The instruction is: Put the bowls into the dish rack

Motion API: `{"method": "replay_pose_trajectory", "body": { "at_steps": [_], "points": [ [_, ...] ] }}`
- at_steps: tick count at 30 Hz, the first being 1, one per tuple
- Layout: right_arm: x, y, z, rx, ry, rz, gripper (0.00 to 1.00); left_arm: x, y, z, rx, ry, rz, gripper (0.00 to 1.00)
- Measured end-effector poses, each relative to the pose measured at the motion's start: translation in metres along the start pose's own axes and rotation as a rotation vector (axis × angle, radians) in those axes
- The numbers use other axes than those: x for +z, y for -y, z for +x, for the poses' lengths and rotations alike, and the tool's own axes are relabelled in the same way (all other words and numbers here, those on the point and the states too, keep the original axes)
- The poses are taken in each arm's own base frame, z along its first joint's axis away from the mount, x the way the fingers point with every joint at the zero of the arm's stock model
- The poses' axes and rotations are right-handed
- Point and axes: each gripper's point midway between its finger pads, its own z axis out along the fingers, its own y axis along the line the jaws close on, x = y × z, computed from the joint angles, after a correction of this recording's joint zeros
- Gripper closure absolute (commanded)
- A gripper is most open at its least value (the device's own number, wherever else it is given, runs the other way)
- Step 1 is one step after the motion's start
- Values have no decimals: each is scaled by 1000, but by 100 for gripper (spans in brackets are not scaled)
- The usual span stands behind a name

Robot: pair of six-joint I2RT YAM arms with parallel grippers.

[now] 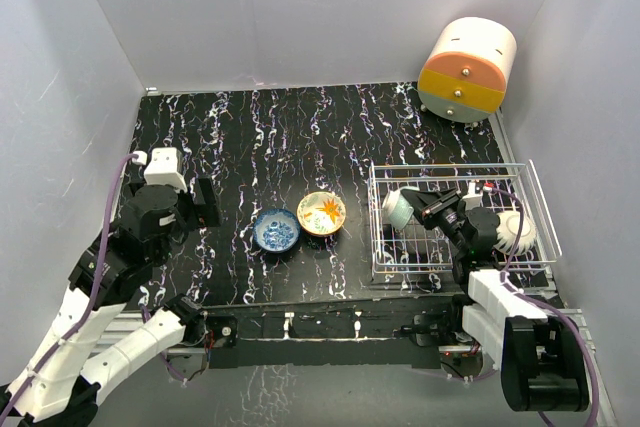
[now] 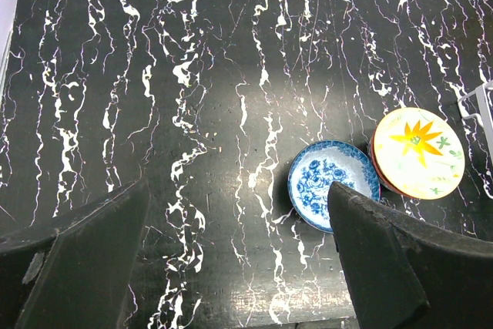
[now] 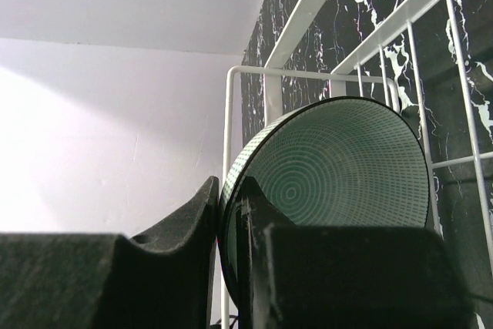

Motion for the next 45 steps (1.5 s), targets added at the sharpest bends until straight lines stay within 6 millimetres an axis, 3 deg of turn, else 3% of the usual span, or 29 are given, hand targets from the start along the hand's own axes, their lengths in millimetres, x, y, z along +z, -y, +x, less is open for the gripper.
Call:
{"method": "replay_pose_trajectory", "body": {
  "at_steps": [1,4,5,21,37,45],
  "points": [
    [0,0,0,5,-1,-3,91,0,0,0,1,-1,-1,3],
    [1,0,-3,19,6,-4,72,1,1,1,3,-5,-2,3],
    [0,0,-4,23,10,-5,71,1,1,1,3,-5,-2,3],
    [-16,15,-12,19,64,50,68,-2,-1,0,-8,6,2,3],
    [-26,40,-43,-131,149,393,69,-2,0,0,-11,5,4,3],
    [-35,39,-61,-230,197,492,68,-1,0,0,-11,4,5,3]
  ]
}}
